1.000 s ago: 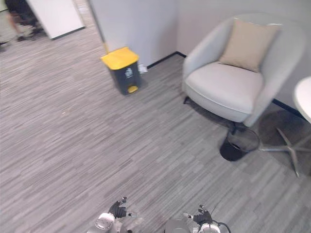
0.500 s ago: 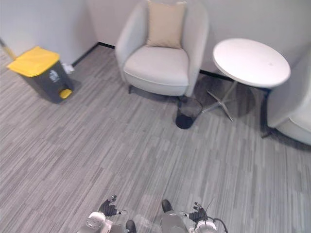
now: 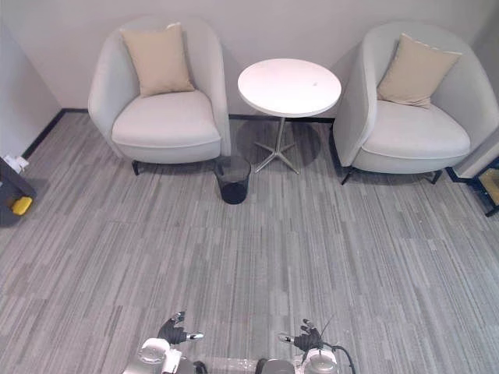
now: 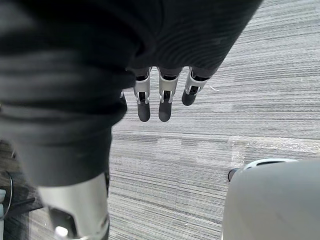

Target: Organize the slippers on the shoe rack

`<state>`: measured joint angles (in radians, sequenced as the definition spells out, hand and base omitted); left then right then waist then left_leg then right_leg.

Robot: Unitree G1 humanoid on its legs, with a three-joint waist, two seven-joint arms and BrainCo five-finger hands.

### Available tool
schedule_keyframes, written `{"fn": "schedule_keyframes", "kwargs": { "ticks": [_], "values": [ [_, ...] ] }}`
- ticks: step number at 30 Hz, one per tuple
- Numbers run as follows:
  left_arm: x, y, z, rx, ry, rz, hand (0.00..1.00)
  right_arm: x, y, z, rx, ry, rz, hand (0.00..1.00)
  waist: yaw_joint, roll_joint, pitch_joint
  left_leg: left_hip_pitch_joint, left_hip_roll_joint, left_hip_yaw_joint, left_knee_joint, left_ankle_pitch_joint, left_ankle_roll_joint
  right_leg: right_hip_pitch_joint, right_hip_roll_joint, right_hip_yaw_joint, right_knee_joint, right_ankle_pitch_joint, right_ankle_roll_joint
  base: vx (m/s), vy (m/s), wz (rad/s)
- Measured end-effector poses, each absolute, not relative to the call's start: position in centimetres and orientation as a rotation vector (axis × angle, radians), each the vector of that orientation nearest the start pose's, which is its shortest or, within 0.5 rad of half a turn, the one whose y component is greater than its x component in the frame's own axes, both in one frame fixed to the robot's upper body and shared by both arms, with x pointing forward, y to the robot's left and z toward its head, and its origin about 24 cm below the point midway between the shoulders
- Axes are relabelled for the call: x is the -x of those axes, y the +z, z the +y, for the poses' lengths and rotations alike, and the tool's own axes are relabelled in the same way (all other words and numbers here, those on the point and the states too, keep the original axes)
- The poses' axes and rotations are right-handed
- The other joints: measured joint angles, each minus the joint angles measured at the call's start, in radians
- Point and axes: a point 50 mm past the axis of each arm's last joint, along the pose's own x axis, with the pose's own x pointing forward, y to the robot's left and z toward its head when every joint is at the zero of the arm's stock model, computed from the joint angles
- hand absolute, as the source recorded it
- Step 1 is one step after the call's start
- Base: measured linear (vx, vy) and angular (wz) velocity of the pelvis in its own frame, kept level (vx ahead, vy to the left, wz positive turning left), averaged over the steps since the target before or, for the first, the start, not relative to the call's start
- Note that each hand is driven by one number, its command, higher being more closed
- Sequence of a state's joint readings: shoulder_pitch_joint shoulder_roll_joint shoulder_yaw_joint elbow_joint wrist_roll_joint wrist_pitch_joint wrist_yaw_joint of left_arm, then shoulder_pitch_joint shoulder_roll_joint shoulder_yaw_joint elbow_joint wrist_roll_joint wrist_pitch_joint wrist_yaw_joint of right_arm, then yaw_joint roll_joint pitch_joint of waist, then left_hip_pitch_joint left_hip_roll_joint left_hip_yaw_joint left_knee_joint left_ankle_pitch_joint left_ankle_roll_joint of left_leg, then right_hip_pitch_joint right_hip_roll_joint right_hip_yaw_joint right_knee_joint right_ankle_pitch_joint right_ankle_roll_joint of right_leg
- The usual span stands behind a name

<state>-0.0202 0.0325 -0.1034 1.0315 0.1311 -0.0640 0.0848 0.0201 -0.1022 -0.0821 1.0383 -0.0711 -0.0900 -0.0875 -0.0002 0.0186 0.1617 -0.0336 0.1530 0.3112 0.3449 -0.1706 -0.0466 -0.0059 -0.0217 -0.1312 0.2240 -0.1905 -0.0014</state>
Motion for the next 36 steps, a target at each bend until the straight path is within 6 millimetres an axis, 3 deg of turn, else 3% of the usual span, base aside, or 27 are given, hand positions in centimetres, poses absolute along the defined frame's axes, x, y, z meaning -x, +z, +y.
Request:
{"fn": "schedule_keyframes", "kwargs": {
  "ticks": [3,6,13,15,17,20,22,25,30,36],
  "values": [
    [-14.3,-14.9,14.6,-0.22,-0.077,0.938,0.0,-12.5,-14.8,-21.3,0.153,-0.21,0.969,0.0,0.0,0.015,-0.003,0.042,-0.038,-0.098,-0.081,0.004,-0.007,-0.025,0.003,0.053,0.019,-0.002,0.007,-0.08,0.028,-0.44],
    [-14.1,-15.0,14.6,-0.217,-0.077,0.944,0.0,-12.1,-14.9,-21.7,0.144,-0.233,0.977,0.0,0.0,0.017,-0.006,0.079,-0.053,-0.131,-0.15,0.001,-0.019,-0.027,0.003,0.07,0.018,0.005,0.017,-0.03,0.068,-0.28],
    [-13.7,-15.2,15.3,-0.235,-0.069,0.968,0.0,-9.8,-15.5,-22.0,0.134,-0.255,1.042,0.0,-0.002,-0.005,-0.04,0.078,-0.077,-0.095,-0.194,0.013,-0.011,-0.031,-0.013,0.11,-0.053,0.069,0.034,0.03,0.104,-0.15],
    [-13.7,-15.2,15.7,-0.239,-0.062,0.971,0.0,-9.8,-15.6,-21.9,0.132,-0.249,1.049,0.0,-0.003,-0.007,-0.04,0.075,-0.075,-0.068,-0.188,0.008,-0.004,-0.065,-0.022,0.102,-0.008,0.066,0.04,0.03,0.047,-0.34],
    [-13.5,-15.3,16.0,-0.23,-0.048,0.981,0.0,-9.3,-15.7,-22.0,0.132,-0.252,1.067,0.0,-0.009,-0.004,-0.037,0.076,-0.071,-0.063,-0.169,0.005,0.001,-0.091,-0.044,0.026,0.07,0.052,0.056,0.01,0.007,-0.09],
    [-13.5,-15.3,16.2,-0.219,-0.036,0.982,0.0,-8.7,-15.9,-22.1,0.111,-0.271,1.084,0.0,-0.014,-0.006,-0.038,0.087,-0.085,-0.083,-0.152,-0.009,-0.002,-0.095,-0.057,0.01,0.113,0.029,0.053,-0.03,-0.005,0.07],
    [-13.5,-15.3,16.2,-0.215,-0.033,0.982,0.0,-8.5,-15.9,-22.3,0.078,-0.304,1.087,0.0,-0.014,-0.006,-0.04,0.086,-0.094,-0.096,-0.153,-0.009,-0.001,-0.064,-0.056,0.021,0.052,0.029,0.041,-0.06,0.014,0.02],
    [-12.6,-15.5,16.7,-0.19,0.001,1.006,0.0,-7.1,-16.1,-22.8,0.018,-0.375,1.112,0.0,-0.011,0.004,-0.063,0.084,-0.083,-0.105,-0.18,-0.006,0.003,-0.024,-0.036,0.013,-0.067,0.094,0.034,-0.08,0.023,0.04],
    [-11.9,-15.7,18.0,-0.154,0.076,1.027,0.0,-5.9,-16.5,-22.4,-0.087,-0.461,1.145,0.0,-0.004,-0.013,-0.08,0.072,-0.086,-0.104,-0.231,0.016,-0.023,0.013,-0.021,0.013,-0.227,0.187,0.035,-0.02,0.004,-0.06],
    [-11.6,-15.7,18.3,-0.119,0.12,1.031,0.0,-4.3,-16.7,-22.5,-0.136,-0.528,1.17,0.0,-0.004,-0.014,-0.084,0.123,-0.094,-0.132,-0.258,0.037,-0.012,0.083,-0.01,-0.003,-0.28,0.2,0.025,0.08,-0.016,0.09]
  ]
}}
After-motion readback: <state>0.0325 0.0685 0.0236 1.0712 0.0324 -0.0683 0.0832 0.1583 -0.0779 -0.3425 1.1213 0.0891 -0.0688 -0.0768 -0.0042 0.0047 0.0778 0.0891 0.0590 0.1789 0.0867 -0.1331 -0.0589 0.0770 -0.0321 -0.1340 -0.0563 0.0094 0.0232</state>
